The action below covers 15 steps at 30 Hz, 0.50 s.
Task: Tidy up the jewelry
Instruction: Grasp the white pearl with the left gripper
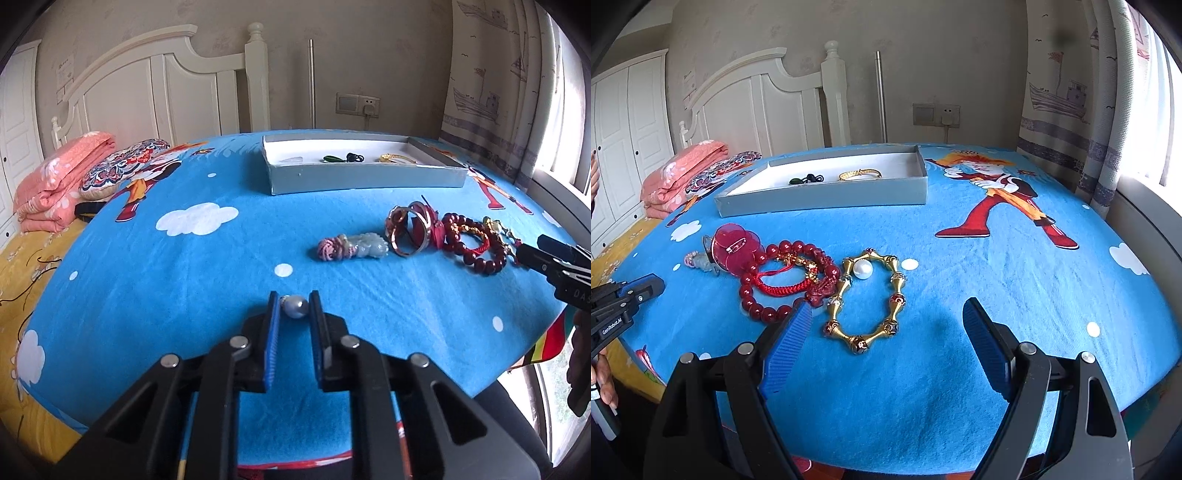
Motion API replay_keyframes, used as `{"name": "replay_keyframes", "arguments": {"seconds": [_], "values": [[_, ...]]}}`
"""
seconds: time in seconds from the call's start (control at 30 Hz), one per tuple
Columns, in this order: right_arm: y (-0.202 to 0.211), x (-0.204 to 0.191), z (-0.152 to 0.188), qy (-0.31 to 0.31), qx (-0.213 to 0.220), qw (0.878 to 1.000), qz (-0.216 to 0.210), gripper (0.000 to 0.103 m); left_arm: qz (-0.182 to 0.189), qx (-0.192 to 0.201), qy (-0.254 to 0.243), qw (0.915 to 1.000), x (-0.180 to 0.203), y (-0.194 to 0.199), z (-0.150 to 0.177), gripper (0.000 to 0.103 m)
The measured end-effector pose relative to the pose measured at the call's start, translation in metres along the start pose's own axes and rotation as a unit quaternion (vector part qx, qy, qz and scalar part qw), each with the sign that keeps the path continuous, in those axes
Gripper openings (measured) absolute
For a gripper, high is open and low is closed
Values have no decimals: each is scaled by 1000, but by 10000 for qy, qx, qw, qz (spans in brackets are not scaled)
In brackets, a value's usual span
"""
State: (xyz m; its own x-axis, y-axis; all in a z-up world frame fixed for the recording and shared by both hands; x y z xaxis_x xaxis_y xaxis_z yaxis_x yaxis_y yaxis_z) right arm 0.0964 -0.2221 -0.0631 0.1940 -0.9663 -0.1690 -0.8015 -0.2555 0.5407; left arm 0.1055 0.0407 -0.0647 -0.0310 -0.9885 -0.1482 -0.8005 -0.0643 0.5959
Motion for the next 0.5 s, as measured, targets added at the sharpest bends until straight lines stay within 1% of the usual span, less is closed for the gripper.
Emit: {"name": "replay_keyframes", "arguments": {"seconds": [0.27, 0.37, 0.47, 0.5], "values": [[-4, -1, 1, 30, -68, 10000, 1, 79, 70, -4, 36, 10000, 1, 0, -1, 15], [-7, 1, 2, 23, -132, 9999, 62, 72, 108, 6, 28, 9999, 2, 0, -2, 15], [-7, 0, 1, 96, -148, 9998, 41, 62, 129, 8, 35, 9999, 3, 1, -1, 15], [-7, 0, 0, 108, -153, 9998, 16, 56, 130, 14, 33, 9999, 3, 1, -2, 15]]}}
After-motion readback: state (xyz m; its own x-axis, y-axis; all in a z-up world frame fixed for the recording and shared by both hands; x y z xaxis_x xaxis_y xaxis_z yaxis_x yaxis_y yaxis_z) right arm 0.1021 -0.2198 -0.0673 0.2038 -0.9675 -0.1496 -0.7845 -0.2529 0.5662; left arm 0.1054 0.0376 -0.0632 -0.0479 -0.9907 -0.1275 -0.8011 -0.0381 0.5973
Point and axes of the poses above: each gripper's, at about its wrist camera, not at the fingertips, and y roughly against the way its jaws point, x to its right, z to its underside, the point moved 2 cm from there along -y, roughly the way its jaws point, and after that the axes turned 11 degrees about -z, right-handed, at the moved point
